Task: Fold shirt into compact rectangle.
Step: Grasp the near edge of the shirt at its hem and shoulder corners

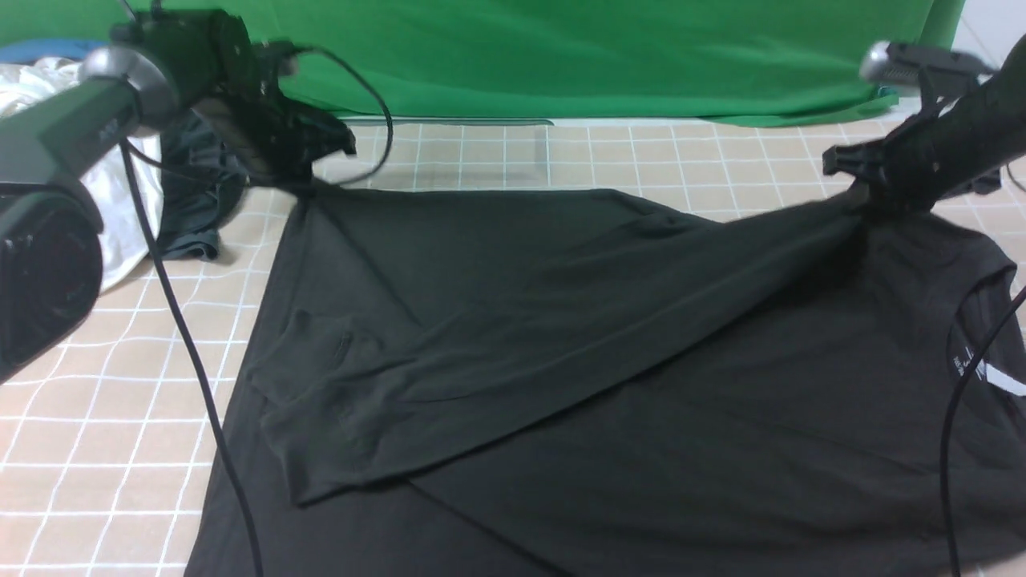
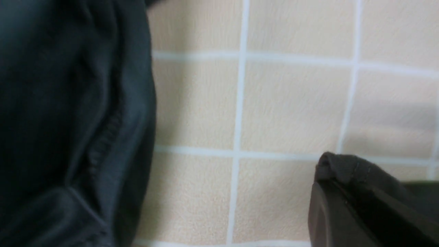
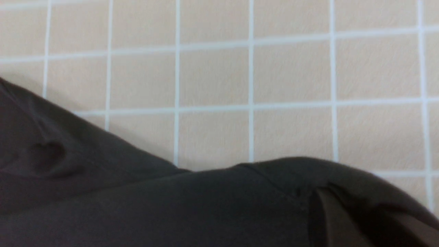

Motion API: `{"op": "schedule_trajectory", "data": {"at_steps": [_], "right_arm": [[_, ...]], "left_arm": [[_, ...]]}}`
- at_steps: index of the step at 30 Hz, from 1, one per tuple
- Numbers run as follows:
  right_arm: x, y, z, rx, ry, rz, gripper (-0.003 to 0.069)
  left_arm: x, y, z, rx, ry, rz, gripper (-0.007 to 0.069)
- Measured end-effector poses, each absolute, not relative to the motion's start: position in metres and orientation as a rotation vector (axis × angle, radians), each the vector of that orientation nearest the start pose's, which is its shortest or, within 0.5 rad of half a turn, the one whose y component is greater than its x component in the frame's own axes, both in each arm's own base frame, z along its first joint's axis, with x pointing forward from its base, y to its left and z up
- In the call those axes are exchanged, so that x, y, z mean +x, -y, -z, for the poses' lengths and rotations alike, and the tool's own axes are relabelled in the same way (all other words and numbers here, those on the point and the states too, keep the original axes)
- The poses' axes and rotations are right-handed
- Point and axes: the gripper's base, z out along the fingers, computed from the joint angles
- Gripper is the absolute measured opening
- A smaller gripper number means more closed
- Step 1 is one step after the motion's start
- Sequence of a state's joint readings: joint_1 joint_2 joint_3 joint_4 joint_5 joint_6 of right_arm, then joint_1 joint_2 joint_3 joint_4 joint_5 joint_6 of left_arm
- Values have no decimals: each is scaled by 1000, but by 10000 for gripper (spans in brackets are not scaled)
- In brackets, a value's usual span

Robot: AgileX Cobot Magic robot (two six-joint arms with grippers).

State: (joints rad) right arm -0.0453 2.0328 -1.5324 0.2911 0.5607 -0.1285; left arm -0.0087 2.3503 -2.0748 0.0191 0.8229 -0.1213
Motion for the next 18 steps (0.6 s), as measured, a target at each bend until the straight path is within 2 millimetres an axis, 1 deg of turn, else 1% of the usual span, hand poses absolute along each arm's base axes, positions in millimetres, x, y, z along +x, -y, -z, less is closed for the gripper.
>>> {"op": "schedule_trajectory", "data": {"at_steps": [1,4,7,12,15,17,18], "right_arm": [[453,7,-207,147,-2506,-220,94],[455,8,-211,148,-2474,-212,98],[457,9,-212,149,-2453,-206,103],[460,10,-212,154,-2416,-193,116],[462,10,-210,157,-2409,-190,158],[463,11,-208,160,-2397,-185,221],[464,11,-208,160,-2395,-184,230]], "left_arm": [[525,3,-201,-136,-2554,17,26],[526,1,-211,-122,-2511,-15,26],[527,0,-211,-129,-2499,-20,26],[534,0,-204,-138,-2440,-9,26],[538,1,-200,-140,-2411,0,34],[540,1,-201,-136,-2389,-1,59],[540,1,-201,-136,-2389,-1,59]]}}
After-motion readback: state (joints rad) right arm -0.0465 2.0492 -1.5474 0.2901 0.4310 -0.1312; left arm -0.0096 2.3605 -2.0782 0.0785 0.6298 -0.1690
